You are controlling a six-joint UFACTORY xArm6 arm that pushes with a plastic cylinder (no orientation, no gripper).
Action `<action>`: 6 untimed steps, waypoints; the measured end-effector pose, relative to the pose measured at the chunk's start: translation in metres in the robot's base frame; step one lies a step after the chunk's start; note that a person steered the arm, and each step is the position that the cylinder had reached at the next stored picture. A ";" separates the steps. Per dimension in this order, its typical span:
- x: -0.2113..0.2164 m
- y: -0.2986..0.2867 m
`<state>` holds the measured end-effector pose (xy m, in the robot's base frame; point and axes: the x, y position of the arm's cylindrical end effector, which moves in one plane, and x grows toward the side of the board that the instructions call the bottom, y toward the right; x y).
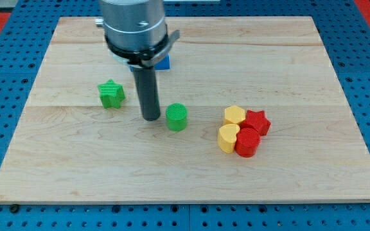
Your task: Point at the blue cube
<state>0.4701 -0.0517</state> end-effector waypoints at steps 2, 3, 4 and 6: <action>0.020 0.056; 0.020 0.041; 0.020 -0.015; -0.081 -0.015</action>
